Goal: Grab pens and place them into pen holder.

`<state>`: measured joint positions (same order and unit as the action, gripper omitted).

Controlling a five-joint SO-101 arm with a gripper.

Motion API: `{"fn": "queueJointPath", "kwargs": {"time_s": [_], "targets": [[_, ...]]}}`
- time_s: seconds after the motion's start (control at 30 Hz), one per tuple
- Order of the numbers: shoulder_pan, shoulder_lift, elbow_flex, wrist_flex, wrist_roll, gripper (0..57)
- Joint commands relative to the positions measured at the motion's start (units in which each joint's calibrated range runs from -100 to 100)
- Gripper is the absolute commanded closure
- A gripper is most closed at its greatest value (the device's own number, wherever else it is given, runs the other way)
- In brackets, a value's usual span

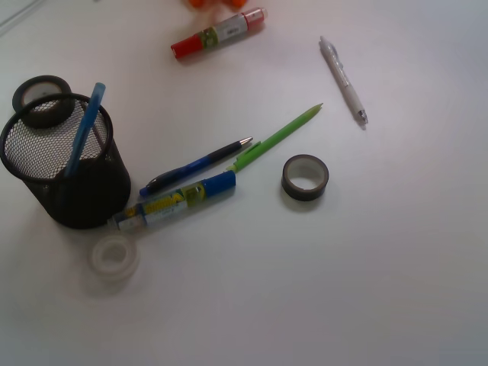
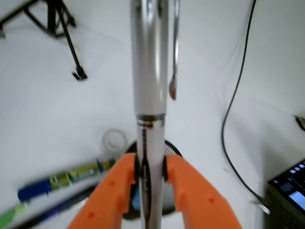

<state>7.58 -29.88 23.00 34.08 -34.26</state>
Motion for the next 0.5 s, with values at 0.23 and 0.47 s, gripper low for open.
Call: {"fn": "queueJointPath", "kwargs": {"time_s": [0.23,0.47], "targets": [[2.10,18.87,-1.99,-38.81,-8.60,54.6],[4.57,26.86,7.43,-64.97,-14.07,54.7]]}}
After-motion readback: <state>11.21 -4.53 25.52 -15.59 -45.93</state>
